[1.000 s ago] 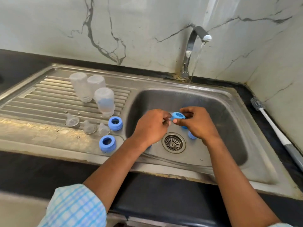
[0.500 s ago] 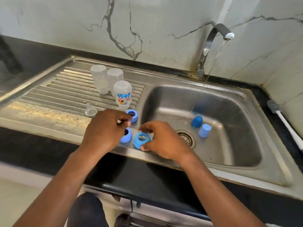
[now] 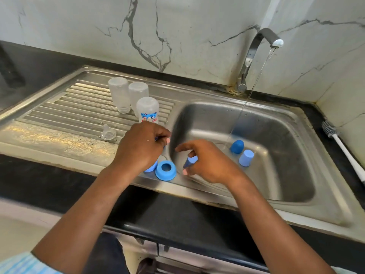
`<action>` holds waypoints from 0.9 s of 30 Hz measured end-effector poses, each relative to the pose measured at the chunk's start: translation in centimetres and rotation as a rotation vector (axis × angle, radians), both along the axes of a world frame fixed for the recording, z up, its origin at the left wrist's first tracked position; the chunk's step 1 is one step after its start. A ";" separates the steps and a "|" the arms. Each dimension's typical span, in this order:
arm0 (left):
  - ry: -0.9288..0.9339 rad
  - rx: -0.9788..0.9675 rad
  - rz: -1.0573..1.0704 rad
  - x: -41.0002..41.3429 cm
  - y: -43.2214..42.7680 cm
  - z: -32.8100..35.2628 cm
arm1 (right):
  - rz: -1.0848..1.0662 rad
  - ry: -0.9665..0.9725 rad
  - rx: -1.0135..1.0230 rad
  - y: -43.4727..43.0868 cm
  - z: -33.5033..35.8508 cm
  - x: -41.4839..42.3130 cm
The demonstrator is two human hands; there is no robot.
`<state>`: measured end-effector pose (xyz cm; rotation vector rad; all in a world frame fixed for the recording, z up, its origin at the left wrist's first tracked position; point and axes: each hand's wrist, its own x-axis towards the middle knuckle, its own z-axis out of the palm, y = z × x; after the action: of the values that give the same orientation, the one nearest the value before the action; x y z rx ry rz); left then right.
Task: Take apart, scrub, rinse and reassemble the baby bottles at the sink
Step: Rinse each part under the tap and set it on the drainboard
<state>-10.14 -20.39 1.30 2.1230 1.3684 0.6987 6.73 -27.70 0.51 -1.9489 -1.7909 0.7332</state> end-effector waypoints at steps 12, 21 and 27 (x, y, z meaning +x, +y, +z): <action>0.194 0.013 -0.268 13.5 1.3 -1.7 | -0.378 -0.017 -0.115 2.2 -1.9 12.6; 0.335 -0.128 -0.291 21.2 1.8 -6.6 | -0.616 -0.202 -0.198 3.0 -6.7 19.9; 0.364 -0.191 -0.244 23.0 3.4 -9.7 | -0.530 -0.404 -0.360 4.2 -10.1 21.4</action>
<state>12.90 -17.00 -8.37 2.2804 1.2609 0.0819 28.16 -23.49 -9.63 -2.8177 -1.2768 0.5263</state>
